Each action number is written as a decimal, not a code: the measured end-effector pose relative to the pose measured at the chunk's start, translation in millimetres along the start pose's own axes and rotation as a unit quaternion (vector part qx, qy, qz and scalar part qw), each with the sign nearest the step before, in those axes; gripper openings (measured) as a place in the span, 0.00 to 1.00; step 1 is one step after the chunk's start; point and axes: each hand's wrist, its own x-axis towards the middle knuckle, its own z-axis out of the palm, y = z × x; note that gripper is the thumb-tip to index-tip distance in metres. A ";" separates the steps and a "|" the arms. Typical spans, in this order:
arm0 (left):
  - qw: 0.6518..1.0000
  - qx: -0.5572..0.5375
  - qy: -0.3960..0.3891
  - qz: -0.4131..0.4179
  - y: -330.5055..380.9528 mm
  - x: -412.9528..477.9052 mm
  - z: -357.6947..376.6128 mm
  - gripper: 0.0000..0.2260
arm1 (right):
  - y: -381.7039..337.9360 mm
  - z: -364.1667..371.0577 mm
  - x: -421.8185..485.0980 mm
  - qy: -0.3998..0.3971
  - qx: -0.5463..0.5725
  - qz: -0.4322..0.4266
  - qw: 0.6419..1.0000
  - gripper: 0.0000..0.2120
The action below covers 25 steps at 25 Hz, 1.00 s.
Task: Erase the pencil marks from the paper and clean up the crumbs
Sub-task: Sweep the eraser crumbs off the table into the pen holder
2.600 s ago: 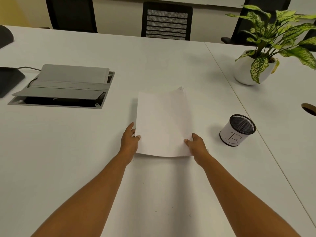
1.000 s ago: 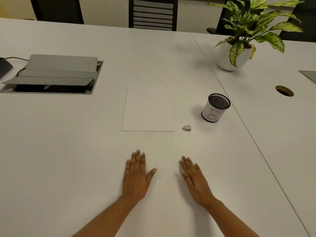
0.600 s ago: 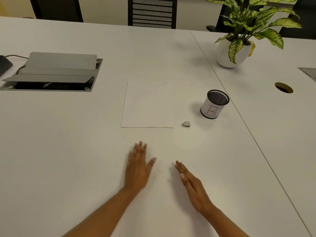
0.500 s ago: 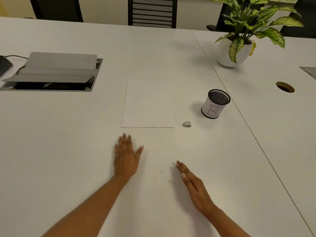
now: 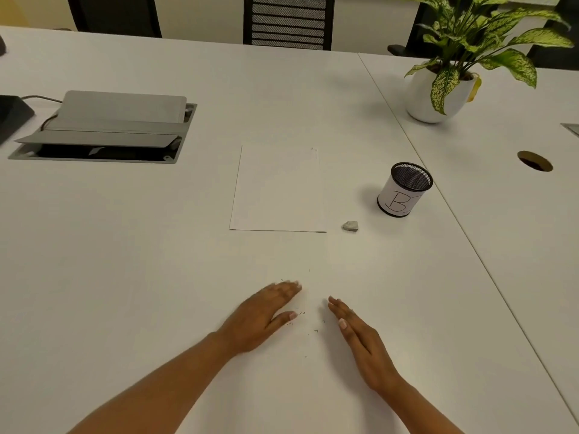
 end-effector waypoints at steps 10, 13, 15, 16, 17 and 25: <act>0.990 0.130 0.020 -0.054 25.5 9.9 39.1 0.34 | -0.8 0.6 0.7 0.032 0.076 0.019 0.996 0.16; 0.999 -0.018 -0.037 0.014 41.5 2.8 35.9 0.34 | -2.3 0.8 0.8 0.042 0.097 0.019 0.994 0.17; 0.999 -0.023 0.032 -0.036 29.7 11.7 28.7 0.38 | -3.3 -0.4 0.3 0.059 0.119 0.023 0.991 0.17; 0.995 0.014 0.062 -0.074 21.6 20.0 24.7 0.39 | -3.9 -1.3 0.1 0.070 0.129 0.029 0.989 0.18; 0.989 0.064 0.072 -0.108 14.2 30.2 19.4 0.37 | -4.7 -2.0 0.5 0.078 0.135 0.034 0.987 0.18; 0.990 0.105 -0.094 0.015 35.3 45.0 28.0 0.42 | -4.3 -5.3 2.0 0.111 0.175 0.058 0.976 0.19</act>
